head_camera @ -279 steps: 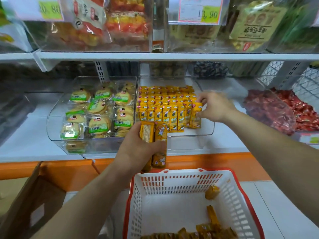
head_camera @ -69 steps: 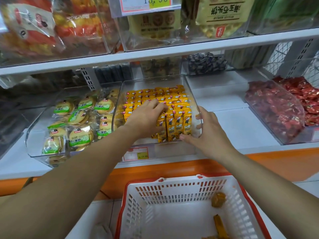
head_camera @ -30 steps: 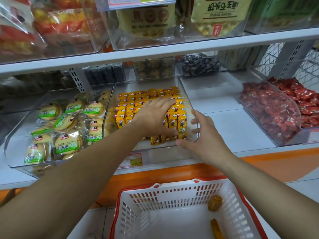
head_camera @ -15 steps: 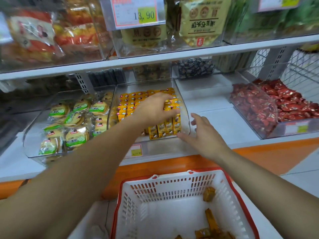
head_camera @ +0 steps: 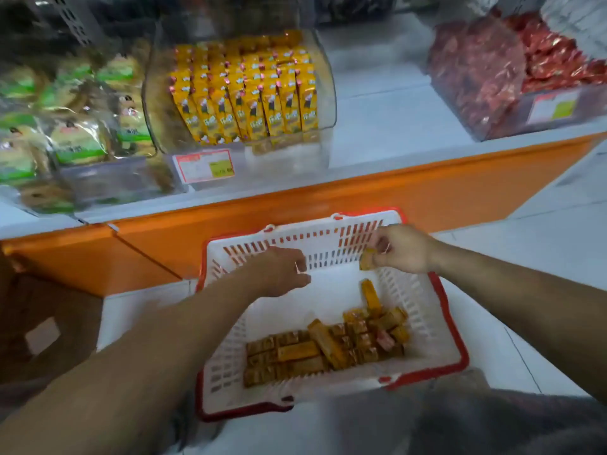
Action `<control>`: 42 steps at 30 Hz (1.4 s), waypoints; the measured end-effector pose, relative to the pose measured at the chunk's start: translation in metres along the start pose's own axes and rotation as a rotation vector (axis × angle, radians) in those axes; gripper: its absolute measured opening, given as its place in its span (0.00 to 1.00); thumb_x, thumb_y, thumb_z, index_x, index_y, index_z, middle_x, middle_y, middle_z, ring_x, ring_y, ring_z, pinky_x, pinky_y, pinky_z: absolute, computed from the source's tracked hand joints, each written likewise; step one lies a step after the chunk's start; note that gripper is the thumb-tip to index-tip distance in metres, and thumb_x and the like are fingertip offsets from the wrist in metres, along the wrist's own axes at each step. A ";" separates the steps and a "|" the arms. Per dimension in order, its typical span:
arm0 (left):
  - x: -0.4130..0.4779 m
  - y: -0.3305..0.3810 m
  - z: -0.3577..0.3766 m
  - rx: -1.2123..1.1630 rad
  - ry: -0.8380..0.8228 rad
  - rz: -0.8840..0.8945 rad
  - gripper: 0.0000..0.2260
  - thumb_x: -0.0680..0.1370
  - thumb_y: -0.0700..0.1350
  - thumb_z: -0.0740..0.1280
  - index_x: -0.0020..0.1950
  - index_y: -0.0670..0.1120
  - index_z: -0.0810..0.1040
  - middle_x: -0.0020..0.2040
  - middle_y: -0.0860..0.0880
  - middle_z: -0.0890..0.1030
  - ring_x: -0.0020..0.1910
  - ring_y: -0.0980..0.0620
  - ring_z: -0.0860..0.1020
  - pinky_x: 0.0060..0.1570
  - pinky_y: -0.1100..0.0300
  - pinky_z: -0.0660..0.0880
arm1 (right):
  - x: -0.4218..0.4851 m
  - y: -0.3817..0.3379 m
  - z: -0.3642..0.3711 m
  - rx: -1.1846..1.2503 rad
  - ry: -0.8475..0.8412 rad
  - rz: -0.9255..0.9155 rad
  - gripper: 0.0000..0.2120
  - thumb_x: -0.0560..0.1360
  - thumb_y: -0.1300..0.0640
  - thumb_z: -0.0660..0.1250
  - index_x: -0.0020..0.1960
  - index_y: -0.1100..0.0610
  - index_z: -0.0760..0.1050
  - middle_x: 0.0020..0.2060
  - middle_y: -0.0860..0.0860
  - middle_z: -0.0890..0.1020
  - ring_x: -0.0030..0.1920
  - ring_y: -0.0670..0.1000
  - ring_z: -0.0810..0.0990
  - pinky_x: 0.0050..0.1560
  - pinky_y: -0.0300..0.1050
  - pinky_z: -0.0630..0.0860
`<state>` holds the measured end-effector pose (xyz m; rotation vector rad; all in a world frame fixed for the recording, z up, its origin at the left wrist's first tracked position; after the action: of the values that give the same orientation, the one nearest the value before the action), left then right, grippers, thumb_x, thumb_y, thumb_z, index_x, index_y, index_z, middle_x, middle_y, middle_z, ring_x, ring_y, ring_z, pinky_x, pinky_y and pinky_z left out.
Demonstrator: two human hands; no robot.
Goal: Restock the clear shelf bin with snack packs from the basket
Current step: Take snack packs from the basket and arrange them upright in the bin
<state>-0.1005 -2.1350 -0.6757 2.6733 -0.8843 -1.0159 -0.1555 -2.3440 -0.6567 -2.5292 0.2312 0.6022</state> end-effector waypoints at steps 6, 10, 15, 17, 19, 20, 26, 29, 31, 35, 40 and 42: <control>0.051 -0.033 0.124 -0.328 -0.153 -0.110 0.21 0.79 0.59 0.69 0.69 0.52 0.74 0.62 0.49 0.77 0.57 0.49 0.77 0.54 0.56 0.73 | 0.060 0.069 0.095 0.066 -0.021 0.214 0.21 0.77 0.54 0.69 0.68 0.58 0.73 0.60 0.56 0.78 0.56 0.57 0.77 0.50 0.43 0.71; 0.064 -0.026 0.188 -0.401 -0.359 -0.074 0.35 0.70 0.67 0.75 0.73 0.56 0.71 0.68 0.50 0.75 0.62 0.49 0.75 0.60 0.54 0.72 | 0.080 0.093 0.160 -0.018 -0.144 0.353 0.28 0.77 0.51 0.68 0.71 0.64 0.65 0.65 0.63 0.74 0.63 0.62 0.75 0.53 0.48 0.72; 0.063 -0.027 0.212 -0.294 -0.415 0.089 0.44 0.53 0.75 0.72 0.67 0.61 0.74 0.62 0.54 0.73 0.61 0.52 0.73 0.62 0.54 0.71 | 0.090 0.102 0.195 0.000 -0.158 0.354 0.28 0.79 0.55 0.64 0.74 0.63 0.58 0.62 0.64 0.75 0.59 0.63 0.77 0.46 0.49 0.72; 0.068 -0.032 0.211 -0.301 -0.324 0.100 0.36 0.55 0.73 0.72 0.61 0.61 0.76 0.57 0.54 0.75 0.57 0.52 0.75 0.57 0.54 0.73 | 0.091 0.098 0.199 0.073 -0.173 0.318 0.28 0.79 0.51 0.65 0.74 0.60 0.60 0.62 0.62 0.76 0.58 0.62 0.77 0.47 0.48 0.73; 0.073 -0.043 0.206 -0.404 -0.233 0.032 0.24 0.62 0.69 0.77 0.51 0.60 0.76 0.52 0.57 0.78 0.55 0.51 0.78 0.50 0.56 0.74 | 0.093 0.093 0.199 0.107 -0.155 0.267 0.22 0.79 0.48 0.66 0.68 0.58 0.70 0.59 0.59 0.79 0.53 0.58 0.79 0.46 0.46 0.71; 0.076 -0.050 0.204 -0.476 -0.199 -0.012 0.19 0.66 0.67 0.77 0.48 0.59 0.76 0.50 0.57 0.79 0.53 0.51 0.79 0.49 0.56 0.75 | 0.093 0.091 0.198 0.128 -0.142 0.251 0.19 0.79 0.46 0.65 0.64 0.58 0.73 0.55 0.57 0.81 0.49 0.56 0.79 0.45 0.45 0.70; 0.074 -0.090 0.200 -0.472 -0.151 -0.194 0.17 0.79 0.65 0.65 0.43 0.52 0.75 0.45 0.47 0.82 0.41 0.52 0.78 0.39 0.56 0.69 | 0.089 0.085 0.214 -0.086 -0.364 0.201 0.22 0.79 0.41 0.63 0.64 0.57 0.71 0.57 0.56 0.78 0.50 0.54 0.73 0.48 0.46 0.67; 0.070 -0.097 0.211 -0.489 -0.289 -0.229 0.20 0.79 0.66 0.63 0.45 0.50 0.75 0.50 0.41 0.83 0.42 0.48 0.77 0.40 0.55 0.69 | 0.093 0.076 0.216 -0.190 -0.421 0.149 0.22 0.80 0.39 0.60 0.63 0.55 0.72 0.55 0.55 0.79 0.48 0.53 0.74 0.46 0.46 0.66; 0.071 -0.098 0.210 -0.482 -0.311 -0.213 0.19 0.79 0.66 0.64 0.48 0.50 0.76 0.50 0.45 0.82 0.46 0.49 0.77 0.42 0.56 0.69 | 0.096 0.073 0.216 -0.241 -0.462 0.126 0.23 0.80 0.38 0.59 0.64 0.54 0.72 0.53 0.53 0.78 0.48 0.53 0.74 0.46 0.47 0.66; 0.075 -0.092 0.206 -0.560 -0.308 -0.133 0.14 0.79 0.59 0.70 0.60 0.54 0.76 0.60 0.51 0.81 0.52 0.54 0.79 0.44 0.61 0.71 | 0.098 0.072 0.217 -0.274 -0.546 0.108 0.24 0.78 0.40 0.63 0.68 0.52 0.70 0.56 0.52 0.77 0.51 0.54 0.75 0.48 0.47 0.69; 0.079 -0.077 0.212 -0.447 -0.348 -0.074 0.19 0.83 0.57 0.64 0.71 0.52 0.73 0.57 0.51 0.79 0.45 0.58 0.75 0.48 0.56 0.70 | 0.099 0.078 0.214 -0.262 -0.532 0.088 0.26 0.76 0.45 0.70 0.69 0.55 0.71 0.60 0.54 0.78 0.53 0.54 0.76 0.52 0.47 0.72; 0.079 -0.073 0.220 -0.434 -0.389 -0.092 0.18 0.84 0.57 0.63 0.71 0.51 0.71 0.58 0.50 0.79 0.49 0.53 0.76 0.47 0.55 0.69 | 0.100 0.081 0.210 -0.208 -0.491 0.100 0.25 0.75 0.46 0.71 0.67 0.56 0.73 0.58 0.54 0.79 0.51 0.54 0.78 0.50 0.47 0.73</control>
<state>-0.1608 -2.1059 -0.9112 2.2057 -0.5156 -1.5767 -0.1671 -2.3055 -0.8999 -2.4750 0.1198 1.3186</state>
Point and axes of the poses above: each hand's wrist, its own x-axis towards the middle knuckle, its own z-axis out of the palm, y = z × x, the point moved 9 cm from there along x, towards the middle knuckle
